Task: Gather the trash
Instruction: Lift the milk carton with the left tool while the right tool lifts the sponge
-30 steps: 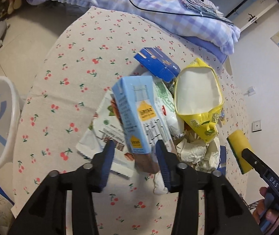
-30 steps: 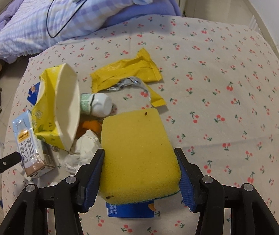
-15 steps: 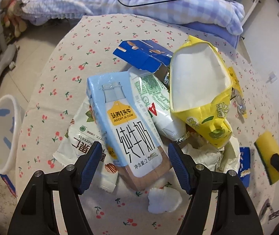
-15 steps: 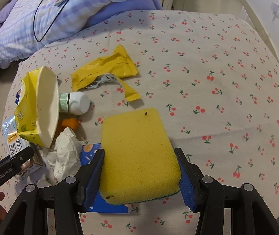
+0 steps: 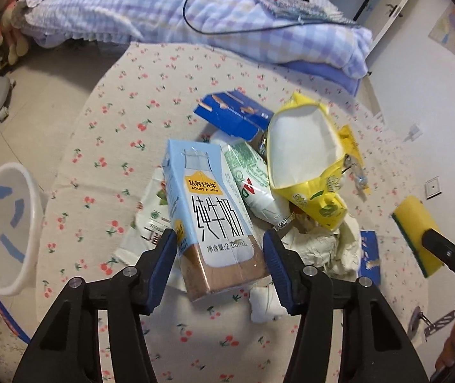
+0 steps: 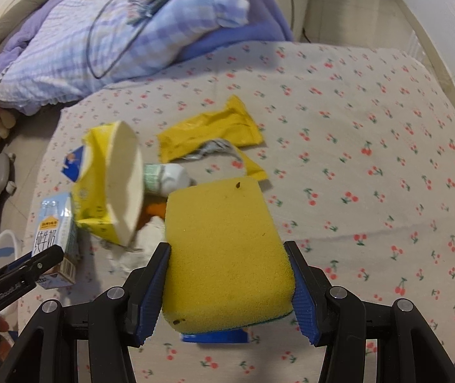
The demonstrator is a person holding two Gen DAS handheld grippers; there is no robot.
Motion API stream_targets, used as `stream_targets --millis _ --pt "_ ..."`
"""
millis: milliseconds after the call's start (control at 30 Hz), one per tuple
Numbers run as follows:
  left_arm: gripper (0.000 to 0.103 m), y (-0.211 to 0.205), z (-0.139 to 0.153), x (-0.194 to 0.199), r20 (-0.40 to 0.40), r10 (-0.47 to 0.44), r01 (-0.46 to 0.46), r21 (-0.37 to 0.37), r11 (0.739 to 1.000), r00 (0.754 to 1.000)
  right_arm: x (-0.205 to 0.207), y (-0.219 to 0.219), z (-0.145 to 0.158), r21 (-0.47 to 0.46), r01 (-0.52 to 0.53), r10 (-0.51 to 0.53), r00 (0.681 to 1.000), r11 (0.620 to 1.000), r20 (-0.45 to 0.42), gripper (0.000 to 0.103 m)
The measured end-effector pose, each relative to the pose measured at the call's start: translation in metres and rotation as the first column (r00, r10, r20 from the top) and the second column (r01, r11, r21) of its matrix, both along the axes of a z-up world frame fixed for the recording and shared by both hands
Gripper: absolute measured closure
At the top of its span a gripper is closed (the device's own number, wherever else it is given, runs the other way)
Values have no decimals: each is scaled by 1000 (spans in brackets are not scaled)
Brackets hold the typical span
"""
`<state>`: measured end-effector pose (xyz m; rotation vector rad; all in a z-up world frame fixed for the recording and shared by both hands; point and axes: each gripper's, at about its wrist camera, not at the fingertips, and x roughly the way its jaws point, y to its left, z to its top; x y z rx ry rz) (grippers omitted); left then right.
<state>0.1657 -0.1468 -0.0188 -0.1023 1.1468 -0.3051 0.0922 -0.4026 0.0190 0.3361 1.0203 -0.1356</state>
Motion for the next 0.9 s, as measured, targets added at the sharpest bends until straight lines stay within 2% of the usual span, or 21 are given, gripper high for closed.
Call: stream_targets --millis 200,233,267,300,400,500,567,600,667,700,733,833,900 --pt "50 26 14 -6 21 3 -2 -45 999 1000 6 25 9 -3 -39 39 999 999 29 43" --pt "92 30 16 -8 27 6 -4 -49 999 1000 7 29 10 -2 -45 45 998 999 33 43" --pt "99 35 19 -9 29 0 2 -61 998 1000 8 34 11 -1 -52 52 998 999 37 43" --pt "103 41 21 -9 23 2 0 -81 997 1000 9 38 13 0 -58 58 997 998 41 43" --pt "103 52 19 -7 14 -3 4 -66 998 1000 12 52 18 7 -83 83 995 996 60 43" --pt "101 61 13 -9 -10 1 -2 -83 997 1000 17 63 20 15 -101 100 993 995 68 43" --pt "100 60 12 -11 -23 -40 37 -93 995 999 21 70 19 18 -113 112 991 993 67 43" --pt "94 56 11 -13 -30 -73 70 -85 994 997 22 72 18 18 -116 115 991 993 66 43" --pt "73 47 7 -16 -38 -125 123 -50 991 991 24 73 17 19 -116 114 991 993 63 43" --pt "55 44 5 -17 -38 -140 138 -37 990 989 25 72 16 22 -113 111 992 993 61 43" --pt "46 40 4 -19 -34 -158 157 -24 987 987 25 70 14 26 -107 105 993 994 57 43" --pt "46 26 0 -21 -35 -233 234 13 972 972 23 65 11 30 -88 87 995 996 47 43" --pt "45 14 -5 -24 -40 -296 298 52 953 954 21 60 9 26 -76 75 996 997 40 43"
